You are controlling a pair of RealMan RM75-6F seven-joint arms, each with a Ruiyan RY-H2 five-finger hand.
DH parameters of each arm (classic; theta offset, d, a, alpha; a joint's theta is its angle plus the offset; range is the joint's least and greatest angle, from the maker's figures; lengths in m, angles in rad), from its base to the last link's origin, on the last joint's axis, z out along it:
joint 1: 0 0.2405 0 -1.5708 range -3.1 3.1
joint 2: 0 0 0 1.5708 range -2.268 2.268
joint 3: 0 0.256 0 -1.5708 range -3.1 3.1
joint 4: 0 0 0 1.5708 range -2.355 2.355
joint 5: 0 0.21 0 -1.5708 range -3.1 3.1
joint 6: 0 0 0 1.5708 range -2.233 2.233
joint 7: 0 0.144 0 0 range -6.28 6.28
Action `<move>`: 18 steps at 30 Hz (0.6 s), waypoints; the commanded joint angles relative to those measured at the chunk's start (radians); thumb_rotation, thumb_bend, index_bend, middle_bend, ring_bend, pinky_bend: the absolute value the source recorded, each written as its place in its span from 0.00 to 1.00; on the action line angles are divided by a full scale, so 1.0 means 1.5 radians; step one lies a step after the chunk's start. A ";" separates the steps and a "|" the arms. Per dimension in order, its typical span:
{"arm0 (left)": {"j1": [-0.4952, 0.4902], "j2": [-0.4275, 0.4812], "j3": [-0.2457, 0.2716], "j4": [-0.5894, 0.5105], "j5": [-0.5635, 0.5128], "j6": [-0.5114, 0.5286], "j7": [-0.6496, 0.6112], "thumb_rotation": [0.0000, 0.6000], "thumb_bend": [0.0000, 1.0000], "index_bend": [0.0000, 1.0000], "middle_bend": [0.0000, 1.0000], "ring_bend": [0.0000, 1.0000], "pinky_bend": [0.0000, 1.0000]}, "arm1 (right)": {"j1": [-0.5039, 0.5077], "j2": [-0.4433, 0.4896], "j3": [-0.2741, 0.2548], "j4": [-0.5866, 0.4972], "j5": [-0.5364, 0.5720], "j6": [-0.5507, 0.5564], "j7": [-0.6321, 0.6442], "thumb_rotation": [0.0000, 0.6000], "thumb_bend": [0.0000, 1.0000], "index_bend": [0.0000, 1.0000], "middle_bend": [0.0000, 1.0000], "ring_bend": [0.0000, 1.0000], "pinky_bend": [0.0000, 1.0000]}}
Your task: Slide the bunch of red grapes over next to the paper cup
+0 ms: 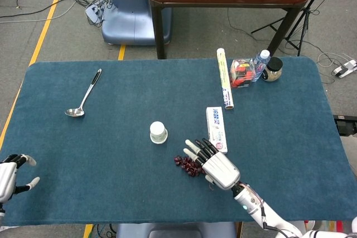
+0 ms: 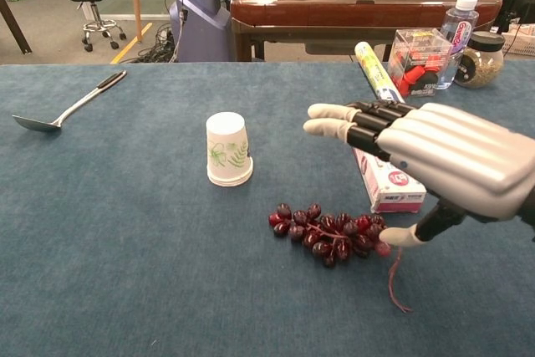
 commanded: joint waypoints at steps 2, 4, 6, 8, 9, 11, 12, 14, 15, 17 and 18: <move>0.001 0.003 -0.001 0.000 -0.001 0.002 -0.005 1.00 0.20 0.48 0.43 0.32 0.46 | 0.005 -0.035 -0.004 0.022 -0.001 -0.015 -0.007 1.00 0.00 0.00 0.00 0.00 0.09; 0.002 0.004 -0.002 0.000 -0.002 0.003 -0.007 1.00 0.20 0.48 0.43 0.32 0.46 | 0.007 -0.049 -0.003 0.033 0.003 -0.021 -0.011 1.00 0.00 0.00 0.00 0.00 0.09; 0.003 0.005 -0.003 0.000 -0.003 0.004 -0.009 1.00 0.20 0.48 0.43 0.32 0.46 | 0.009 -0.060 0.000 0.044 0.006 -0.026 -0.017 1.00 0.00 0.00 0.00 0.00 0.09; 0.004 0.007 -0.005 -0.001 -0.007 0.007 -0.008 1.00 0.20 0.48 0.43 0.32 0.46 | 0.012 -0.075 0.005 0.061 0.008 -0.029 -0.028 1.00 0.00 0.00 0.00 0.00 0.08; 0.005 0.008 -0.006 -0.001 -0.009 0.009 -0.008 1.00 0.20 0.48 0.43 0.32 0.46 | 0.014 -0.083 0.009 0.071 0.011 -0.030 -0.033 1.00 0.00 0.00 0.00 0.00 0.08; 0.006 0.009 -0.008 -0.002 -0.013 0.009 -0.009 1.00 0.20 0.48 0.43 0.32 0.46 | 0.017 -0.096 0.014 0.086 0.013 -0.031 -0.036 1.00 0.00 0.00 0.00 0.00 0.07; 0.006 0.011 -0.008 -0.003 -0.015 0.009 -0.010 1.00 0.20 0.48 0.43 0.32 0.46 | 0.019 -0.103 0.018 0.096 0.013 -0.031 -0.039 1.00 0.00 0.00 0.00 0.00 0.07; 0.006 0.012 -0.009 -0.003 -0.017 0.008 -0.013 1.00 0.20 0.48 0.43 0.32 0.46 | 0.023 -0.114 0.022 0.110 0.010 -0.028 -0.044 1.00 0.00 0.00 0.00 0.00 0.07; 0.006 0.013 -0.010 -0.003 -0.018 0.008 -0.014 1.00 0.20 0.48 0.43 0.32 0.46 | 0.025 -0.119 0.024 0.118 0.009 -0.028 -0.045 1.00 0.00 0.00 0.00 0.00 0.06; 0.006 0.014 -0.010 -0.003 -0.018 0.007 -0.016 1.00 0.20 0.48 0.43 0.32 0.46 | 0.029 -0.130 0.028 0.134 0.011 -0.028 -0.049 1.00 0.00 0.00 0.00 0.00 0.05; 0.007 0.015 -0.010 -0.003 -0.018 0.008 -0.017 1.00 0.20 0.48 0.43 0.32 0.46 | 0.031 -0.137 0.032 0.144 0.013 -0.028 -0.050 1.00 0.00 0.00 0.00 0.00 0.04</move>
